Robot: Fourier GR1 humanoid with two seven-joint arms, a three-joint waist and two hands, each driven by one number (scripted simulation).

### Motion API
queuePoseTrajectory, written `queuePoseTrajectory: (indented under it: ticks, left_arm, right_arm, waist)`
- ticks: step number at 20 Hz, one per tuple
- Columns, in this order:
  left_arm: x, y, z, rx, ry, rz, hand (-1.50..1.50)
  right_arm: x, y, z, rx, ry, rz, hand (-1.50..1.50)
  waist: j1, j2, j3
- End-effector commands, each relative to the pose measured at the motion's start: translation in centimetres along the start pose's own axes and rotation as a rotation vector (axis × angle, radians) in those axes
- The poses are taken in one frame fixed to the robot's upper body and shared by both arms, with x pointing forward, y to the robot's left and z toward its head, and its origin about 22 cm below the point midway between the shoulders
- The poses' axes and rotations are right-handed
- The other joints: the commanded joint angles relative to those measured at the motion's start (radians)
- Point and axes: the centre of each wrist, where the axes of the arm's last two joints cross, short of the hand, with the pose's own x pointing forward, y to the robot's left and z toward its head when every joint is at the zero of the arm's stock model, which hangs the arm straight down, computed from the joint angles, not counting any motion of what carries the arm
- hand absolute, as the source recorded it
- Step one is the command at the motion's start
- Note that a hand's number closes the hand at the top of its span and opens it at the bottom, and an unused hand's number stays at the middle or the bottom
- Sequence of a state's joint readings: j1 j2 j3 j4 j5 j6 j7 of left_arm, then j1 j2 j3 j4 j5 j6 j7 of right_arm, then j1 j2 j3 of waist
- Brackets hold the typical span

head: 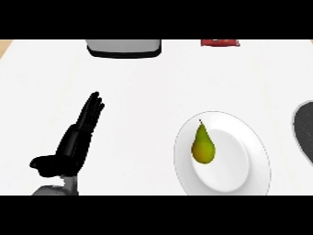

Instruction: Pick the bell pepper from the plate and place it in the pan

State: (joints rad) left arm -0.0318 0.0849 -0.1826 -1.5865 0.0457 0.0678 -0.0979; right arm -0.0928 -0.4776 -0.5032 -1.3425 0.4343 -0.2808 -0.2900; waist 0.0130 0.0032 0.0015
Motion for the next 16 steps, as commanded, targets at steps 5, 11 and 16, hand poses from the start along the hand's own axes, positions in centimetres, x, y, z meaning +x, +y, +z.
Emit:
queuePoseTrajectory:
  ticks: [5, 11, 16]
  left_arm:
    - [0.1, -0.3, 0.7, 0.001, -0.003, -0.001, 0.0]
    - [-0.1, 0.4, -0.9, -0.03, -0.015, -0.013, 0.0]
    - [-1.0, -0.6, 0.4, -0.028, 0.007, -0.003, 0.0]
  right_arm:
    - [-4.7, 1.3, -4.7, -0.017, -0.001, -0.018, 1.5]
    - [-5.1, 3.4, -3.8, 0.522, 0.195, 0.095, -1.5]
    - [-4.4, 6.4, -4.9, 0.558, 0.162, -0.064, -1.5]
  waist:
    - [0.006, 0.001, 0.0]
    - [0.032, 0.012, 0.001]
    - [0.019, 0.006, 0.001]
